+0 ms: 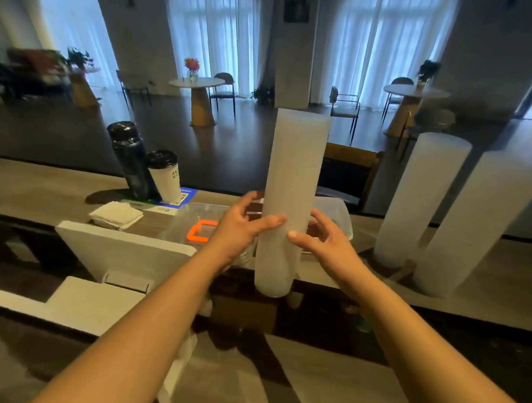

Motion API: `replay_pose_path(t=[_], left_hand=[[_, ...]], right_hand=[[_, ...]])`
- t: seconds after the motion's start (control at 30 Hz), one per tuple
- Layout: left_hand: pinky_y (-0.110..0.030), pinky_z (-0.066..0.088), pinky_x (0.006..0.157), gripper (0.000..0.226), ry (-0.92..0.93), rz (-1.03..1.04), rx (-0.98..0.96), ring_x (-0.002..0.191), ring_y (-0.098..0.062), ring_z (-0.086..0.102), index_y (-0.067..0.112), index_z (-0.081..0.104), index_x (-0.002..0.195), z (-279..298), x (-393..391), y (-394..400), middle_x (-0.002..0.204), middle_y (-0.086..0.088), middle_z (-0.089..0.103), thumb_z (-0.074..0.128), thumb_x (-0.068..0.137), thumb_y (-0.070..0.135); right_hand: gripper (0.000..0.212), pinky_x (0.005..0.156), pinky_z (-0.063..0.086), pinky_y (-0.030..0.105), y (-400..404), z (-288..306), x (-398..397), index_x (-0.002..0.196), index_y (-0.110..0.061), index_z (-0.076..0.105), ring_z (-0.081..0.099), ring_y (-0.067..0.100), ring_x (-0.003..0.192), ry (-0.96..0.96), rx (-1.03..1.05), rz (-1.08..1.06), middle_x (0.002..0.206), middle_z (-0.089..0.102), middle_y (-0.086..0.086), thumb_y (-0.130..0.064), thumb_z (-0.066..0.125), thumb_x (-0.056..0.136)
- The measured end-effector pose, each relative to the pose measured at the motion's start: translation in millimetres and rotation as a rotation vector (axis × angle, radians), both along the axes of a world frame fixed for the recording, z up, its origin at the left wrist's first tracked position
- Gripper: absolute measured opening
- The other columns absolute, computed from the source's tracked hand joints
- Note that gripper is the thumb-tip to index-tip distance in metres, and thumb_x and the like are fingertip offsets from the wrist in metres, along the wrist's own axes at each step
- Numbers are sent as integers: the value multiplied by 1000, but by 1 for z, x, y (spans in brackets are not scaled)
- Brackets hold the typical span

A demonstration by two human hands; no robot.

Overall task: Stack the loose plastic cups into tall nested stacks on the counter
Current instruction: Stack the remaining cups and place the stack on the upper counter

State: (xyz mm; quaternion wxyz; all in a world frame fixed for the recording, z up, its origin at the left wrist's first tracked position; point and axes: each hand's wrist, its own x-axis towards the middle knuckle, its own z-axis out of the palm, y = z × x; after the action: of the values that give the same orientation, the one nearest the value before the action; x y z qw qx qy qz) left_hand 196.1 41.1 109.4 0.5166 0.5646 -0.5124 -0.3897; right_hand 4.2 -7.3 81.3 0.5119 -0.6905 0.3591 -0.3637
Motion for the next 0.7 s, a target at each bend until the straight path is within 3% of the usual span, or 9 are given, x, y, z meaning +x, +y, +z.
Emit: replay_pose_path(t=[0.1, 0.17, 0.23, 0.37, 0.47, 0.6, 0.7], left_hand=[[-45, 55, 97, 82, -32, -12, -50, 114, -15, 64, 25, 59, 126, 25, 6, -21, 121, 4, 68, 87, 57, 58], [-41, 56, 95, 64, -61, -22, -83, 109, -13, 65, 27, 62, 119, 42, 10, -35, 114, 6, 69, 84, 63, 48], [-35, 57, 88, 51, -74, -34, -106, 107, -12, 65, 30, 61, 119, 55, 14, -50, 112, 8, 68, 81, 73, 37], [-37, 59, 87, 72, -27, -30, -81, 111, -16, 64, 25, 56, 137, 58, 25, -84, 124, 2, 66, 85, 73, 38], [-37, 59, 88, 65, -38, -55, -71, 110, -14, 64, 25, 55, 139, 54, 31, -107, 122, 5, 66, 81, 80, 31], [-29, 55, 80, 65, -73, -93, -44, 107, -10, 60, 25, 51, 141, 45, 39, -136, 116, 11, 63, 79, 83, 27], [-36, 56, 89, 67, -97, -95, -18, 114, -14, 60, 25, 50, 142, 29, 48, -153, 120, 9, 63, 80, 82, 27]], right_hand=[[77, 90, 54, 29, -24, 24, 4, 141, -37, 47, 61, 14, 114, 16, -66, -21, 127, 62, -4, -60, 77, 75], [64, 80, 54, 20, -38, 38, 10, 141, -33, 48, 63, 14, 111, -6, -94, -28, 123, 64, -2, -46, 75, 84], [58, 79, 55, 20, -53, 48, 16, 140, -34, 47, 63, 10, 110, -24, -100, -36, 121, 64, -4, -40, 72, 88], [65, 90, 55, 33, -84, 57, 28, 146, -36, 43, 61, 11, 111, 27, -110, -62, 120, 63, -8, -45, 71, 88], [64, 91, 55, 36, -107, 55, 36, 146, -35, 43, 61, 13, 111, 54, -87, -90, 118, 62, -6, -40, 72, 89], [61, 87, 55, 35, -134, 40, 46, 145, -34, 43, 61, 18, 112, 62, -37, -109, 119, 62, 0, -35, 71, 91], [62, 84, 55, 32, -147, 25, 54, 146, -34, 43, 61, 19, 112, 81, -28, -122, 119, 62, 2, -36, 72, 90]])
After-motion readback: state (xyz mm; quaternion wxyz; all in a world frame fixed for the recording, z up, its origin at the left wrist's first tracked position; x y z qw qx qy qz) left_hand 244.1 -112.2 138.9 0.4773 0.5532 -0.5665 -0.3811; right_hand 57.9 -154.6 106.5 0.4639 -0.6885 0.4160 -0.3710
